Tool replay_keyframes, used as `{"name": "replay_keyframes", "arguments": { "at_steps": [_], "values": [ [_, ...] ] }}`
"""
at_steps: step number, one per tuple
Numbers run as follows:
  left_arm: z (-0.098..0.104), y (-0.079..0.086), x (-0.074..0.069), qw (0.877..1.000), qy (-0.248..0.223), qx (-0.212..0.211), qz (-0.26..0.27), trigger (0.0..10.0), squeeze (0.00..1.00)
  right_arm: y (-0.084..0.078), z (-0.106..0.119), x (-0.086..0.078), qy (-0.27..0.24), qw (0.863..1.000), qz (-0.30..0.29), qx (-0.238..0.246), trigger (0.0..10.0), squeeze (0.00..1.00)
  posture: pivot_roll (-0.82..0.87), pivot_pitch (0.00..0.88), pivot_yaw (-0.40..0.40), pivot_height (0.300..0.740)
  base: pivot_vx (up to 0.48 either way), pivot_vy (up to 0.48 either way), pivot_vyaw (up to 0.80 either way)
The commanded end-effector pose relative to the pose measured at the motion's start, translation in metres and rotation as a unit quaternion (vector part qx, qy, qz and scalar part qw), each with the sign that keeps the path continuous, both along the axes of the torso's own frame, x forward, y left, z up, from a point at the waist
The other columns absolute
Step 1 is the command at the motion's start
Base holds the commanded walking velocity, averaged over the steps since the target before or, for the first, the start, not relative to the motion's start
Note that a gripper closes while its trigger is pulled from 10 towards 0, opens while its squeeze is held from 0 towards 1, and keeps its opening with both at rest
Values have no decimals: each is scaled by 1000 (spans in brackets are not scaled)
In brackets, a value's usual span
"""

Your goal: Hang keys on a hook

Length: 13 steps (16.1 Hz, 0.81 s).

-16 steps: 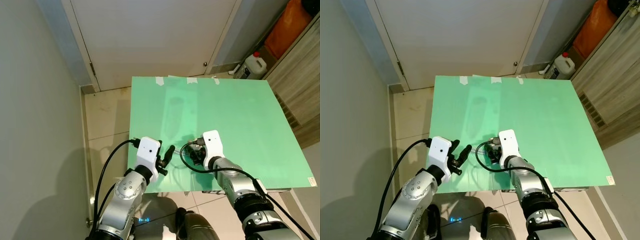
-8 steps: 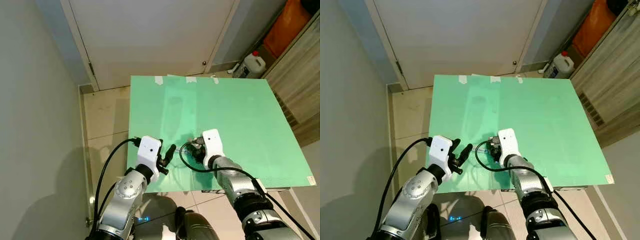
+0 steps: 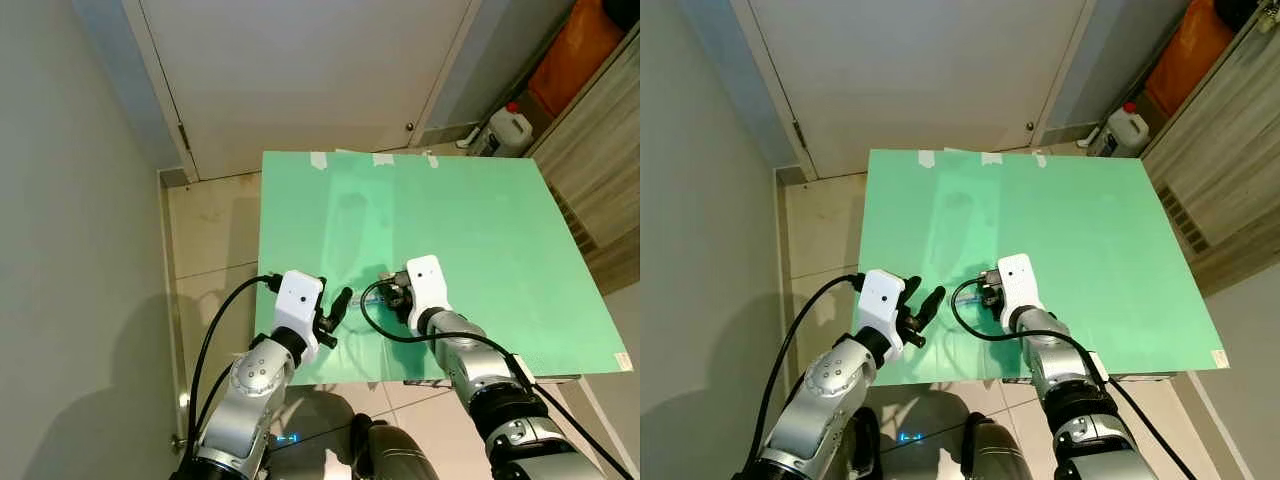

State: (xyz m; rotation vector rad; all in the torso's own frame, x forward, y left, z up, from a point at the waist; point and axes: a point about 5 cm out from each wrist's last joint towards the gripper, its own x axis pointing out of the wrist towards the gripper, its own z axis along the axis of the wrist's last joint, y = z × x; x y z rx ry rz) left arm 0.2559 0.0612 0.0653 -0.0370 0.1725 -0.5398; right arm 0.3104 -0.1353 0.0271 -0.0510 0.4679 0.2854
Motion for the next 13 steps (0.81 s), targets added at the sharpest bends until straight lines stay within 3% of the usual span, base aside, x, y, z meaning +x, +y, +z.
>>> {"name": "replay_keyframes", "arguments": {
  "at_steps": [1,2,3,6,8,9,10,13],
  "values": [
    [0,-8,-1,1000,4,-7,-4,10000,0,-8,-4,-2,9,1000,-15,-6,0,0,-46,218,-81,740,0,0,0],
    [3,-8,2,1000,-1,-8,-5,10000,0,-13,15,7,-45,995,-50,70,0,0,-51,209,-74,740,0,0,0],
    [7,-8,6,1000,-9,-9,-4,10000,0,-21,38,14,-111,980,-76,149,0,0,-51,209,-74,740,0,0,0],
    [13,-6,11,1000,-17,-15,-1,10000,0,-34,64,17,-177,956,-87,216,0,0,-53,193,-69,740,0,0,0],
    [33,-7,22,998,-51,-37,-11,10000,0,-43,106,19,-251,912,-61,319,4745,0,-66,172,-45,740,0,0,0],
    [45,-11,26,996,-71,-54,-28,10000,0,-44,121,17,-276,890,-45,361,9804,0,-69,161,-36,740,0,0,0],
    [51,-12,27,994,-80,-63,-36,10000,0,-44,127,16,-284,884,-37,370,10000,0,-70,158,-35,740,0,0,0],
    [84,-17,37,984,-128,-104,-74,10000,0,-41,157,10,-321,841,8,435,10000,0,-82,120,-17,740,0,0,0]
  ]
}}
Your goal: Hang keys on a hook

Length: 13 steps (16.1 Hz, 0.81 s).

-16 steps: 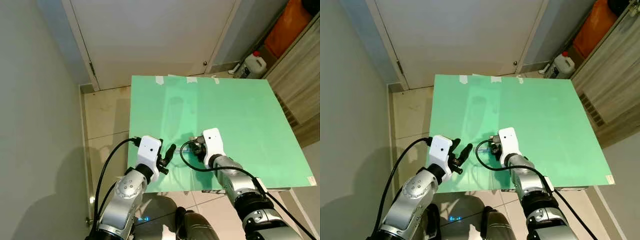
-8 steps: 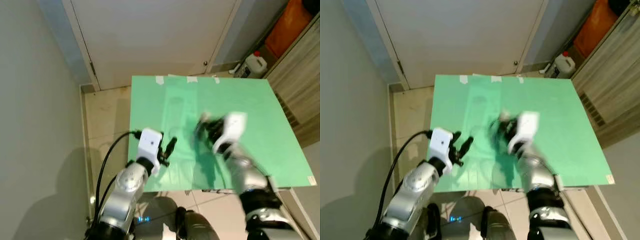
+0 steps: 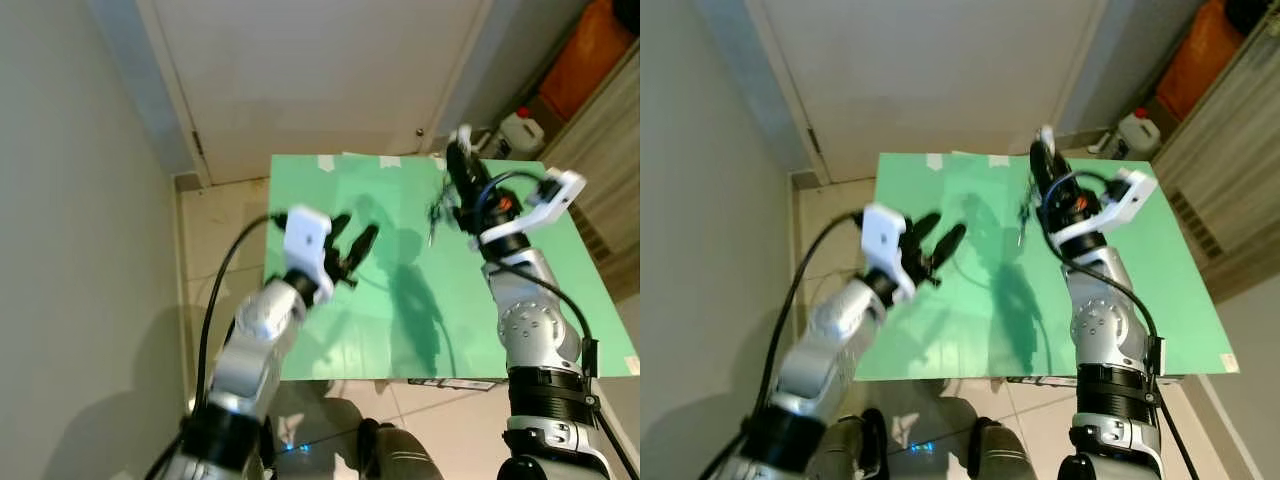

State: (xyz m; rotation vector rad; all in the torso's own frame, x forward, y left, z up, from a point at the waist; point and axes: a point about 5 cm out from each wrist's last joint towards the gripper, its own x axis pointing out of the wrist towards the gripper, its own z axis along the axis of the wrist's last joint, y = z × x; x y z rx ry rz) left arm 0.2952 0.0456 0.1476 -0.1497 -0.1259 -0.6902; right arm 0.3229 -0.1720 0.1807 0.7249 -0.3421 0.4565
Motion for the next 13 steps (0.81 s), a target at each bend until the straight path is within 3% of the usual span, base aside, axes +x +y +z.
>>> {"name": "replay_keyframes", "arguments": {
  "at_steps": [1,5,8,13],
  "values": [
    [19,-5,1,999,-31,-19,-35,10000,0,-3,17,-6,-34,999,22,30,10000,0,-84,106,-15,740,0,0,0],
    [56,-9,2,991,-92,-40,-91,10000,0,3,35,-9,-57,995,54,59,10000,0,-90,88,-12,740,0,0,0],
    [81,-8,2,983,-160,-7,-91,10000,0,8,46,-10,-58,994,65,68,10000,0,-93,81,-11,740,0,0,0],
    [86,-10,1,977,-186,44,-97,10000,0,17,54,-15,-67,991,90,73,10000,0,-92,83,-6,740,0,0,0]
  ]
}}
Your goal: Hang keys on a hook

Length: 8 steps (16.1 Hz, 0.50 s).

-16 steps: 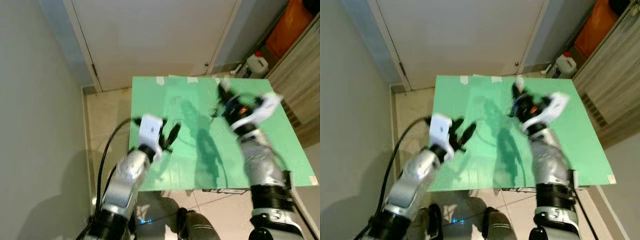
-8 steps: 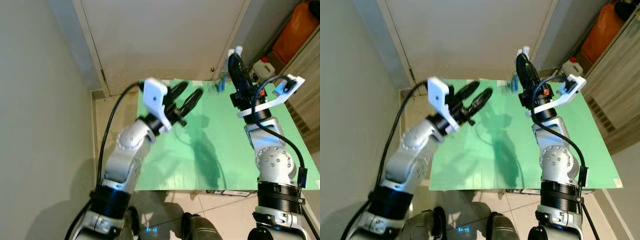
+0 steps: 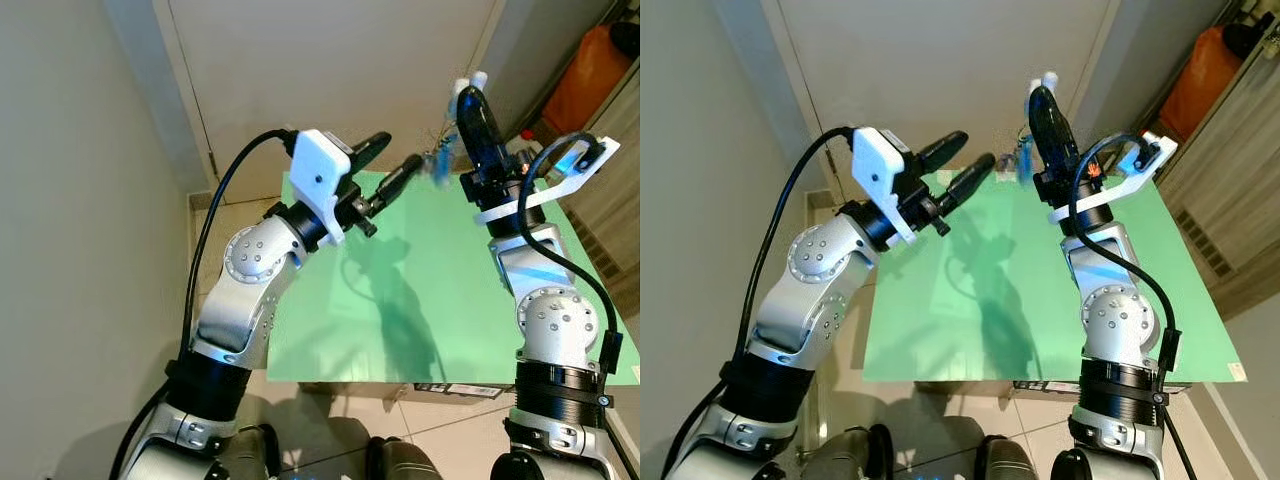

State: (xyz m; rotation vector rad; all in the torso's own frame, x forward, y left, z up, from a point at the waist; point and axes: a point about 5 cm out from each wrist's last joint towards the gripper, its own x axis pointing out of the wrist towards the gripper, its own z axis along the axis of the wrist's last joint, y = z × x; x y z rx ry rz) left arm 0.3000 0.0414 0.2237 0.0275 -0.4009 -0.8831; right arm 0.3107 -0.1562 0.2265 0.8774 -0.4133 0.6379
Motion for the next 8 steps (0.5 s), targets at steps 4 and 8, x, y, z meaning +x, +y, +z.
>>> {"name": "replay_keyframes", "arguments": {
  "at_steps": [4,8],
  "values": [
    [15,-7,-4,999,-37,10,-8,10000,0,9,11,-9,-19,999,31,-7,10000,0,-91,91,-8,740,0,0,0],
    [18,-9,-6,999,-41,7,-11,10000,0,15,8,-13,-14,999,46,-18,10000,0,-91,92,-7,740,0,0,0]
  ]
}}
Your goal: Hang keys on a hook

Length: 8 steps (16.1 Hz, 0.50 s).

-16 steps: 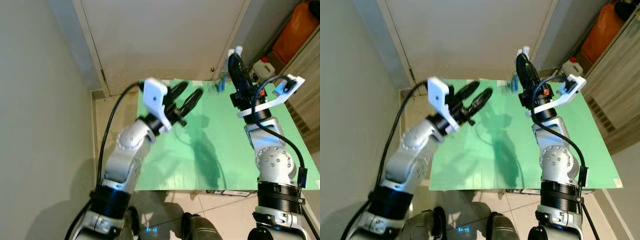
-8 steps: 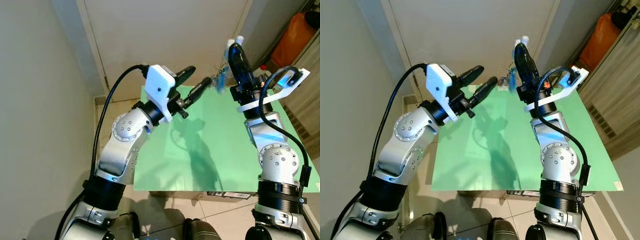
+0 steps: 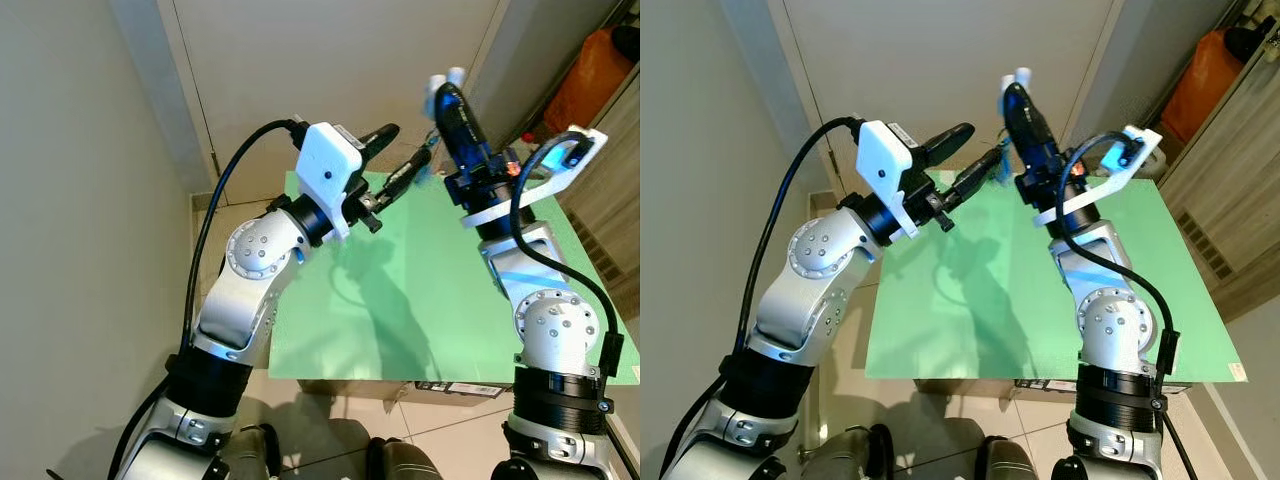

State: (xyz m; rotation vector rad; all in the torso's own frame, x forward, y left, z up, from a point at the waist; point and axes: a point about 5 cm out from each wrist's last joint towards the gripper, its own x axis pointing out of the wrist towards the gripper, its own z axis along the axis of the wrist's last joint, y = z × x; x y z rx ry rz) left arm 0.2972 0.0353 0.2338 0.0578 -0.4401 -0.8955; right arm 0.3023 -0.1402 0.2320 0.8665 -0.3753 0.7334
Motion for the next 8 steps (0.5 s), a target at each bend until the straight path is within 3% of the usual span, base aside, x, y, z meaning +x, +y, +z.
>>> {"name": "replay_keyframes", "arguments": {
  "at_steps": [1,5,6,7,8],
  "values": [
    [8,-3,-4,1000,-18,0,-5,10000,0,0,2,-4,-7,1000,1,-4,10000,0,-91,92,-7,740,0,0,0],
    [10,-3,-5,1000,-24,1,-2,10000,0,3,0,-6,-3,1000,13,-11,10000,0,-86,97,-16,740,0,0,0],
    [11,-2,-5,1000,-26,2,4,3333,0,5,0,-7,-3,1000,18,-13,10000,0,-86,96,-16,740,0,0,0],
    [12,-1,-4,1000,-27,0,8,0,0,6,0,-7,-4,1000,22,-14,10000,0,-86,96,-16,740,0,0,0],
    [12,-1,-4,1000,-27,-3,9,0,0,6,0,-7,-5,1000,24,-15,10000,0,-86,96,-16,740,0,0,0]
  ]
}}
